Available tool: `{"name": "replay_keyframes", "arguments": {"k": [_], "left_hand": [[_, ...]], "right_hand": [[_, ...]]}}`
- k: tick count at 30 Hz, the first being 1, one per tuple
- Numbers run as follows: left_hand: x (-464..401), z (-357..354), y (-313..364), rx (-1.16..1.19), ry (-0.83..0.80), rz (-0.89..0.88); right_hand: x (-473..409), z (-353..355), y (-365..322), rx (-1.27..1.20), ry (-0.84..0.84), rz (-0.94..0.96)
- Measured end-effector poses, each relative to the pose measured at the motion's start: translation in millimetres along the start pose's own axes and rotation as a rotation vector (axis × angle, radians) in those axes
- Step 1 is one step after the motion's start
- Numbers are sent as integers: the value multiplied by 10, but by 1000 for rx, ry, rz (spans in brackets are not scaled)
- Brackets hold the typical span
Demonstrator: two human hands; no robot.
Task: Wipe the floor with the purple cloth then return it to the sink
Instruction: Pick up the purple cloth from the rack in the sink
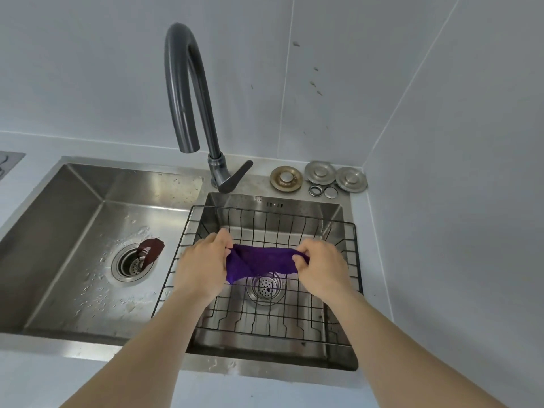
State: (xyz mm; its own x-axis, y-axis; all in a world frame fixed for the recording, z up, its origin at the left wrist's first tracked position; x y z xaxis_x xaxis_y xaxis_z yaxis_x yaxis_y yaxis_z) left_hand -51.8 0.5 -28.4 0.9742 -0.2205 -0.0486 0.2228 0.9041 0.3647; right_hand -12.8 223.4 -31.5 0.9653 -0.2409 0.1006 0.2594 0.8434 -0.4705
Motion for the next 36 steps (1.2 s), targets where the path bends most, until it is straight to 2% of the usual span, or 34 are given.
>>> {"name": "replay_keyframes", "arguments": {"k": [11,21,27,36], "left_hand": [[210,1551,263,-9,282,-121],[1126,3225,479,38,520,-274],[1771,3872,567,89,514,-315],[2422,4291,674,1,469,-410]], "right_hand": [[412,1234,-757,-25,203,32],[1741,2494,-1749,-36,507,158],[2587,2850,-2099,-9,589,196],[3328,3134,-2212,42,615,209]]}}
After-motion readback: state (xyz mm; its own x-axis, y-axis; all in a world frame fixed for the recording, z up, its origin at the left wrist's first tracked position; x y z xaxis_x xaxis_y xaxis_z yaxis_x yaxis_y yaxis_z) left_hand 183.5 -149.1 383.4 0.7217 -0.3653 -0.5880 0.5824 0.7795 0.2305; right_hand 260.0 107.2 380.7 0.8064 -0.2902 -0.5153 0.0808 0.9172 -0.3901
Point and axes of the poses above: each hand's wrist, its own x-axis away from the middle knuckle, its own z-axis out of the back of the hand, y = z × x, the point moved 3 cm from there along -x, towards the middle knuckle, and after that the axes turned 5 degrees about y, right-handed, at the moved point
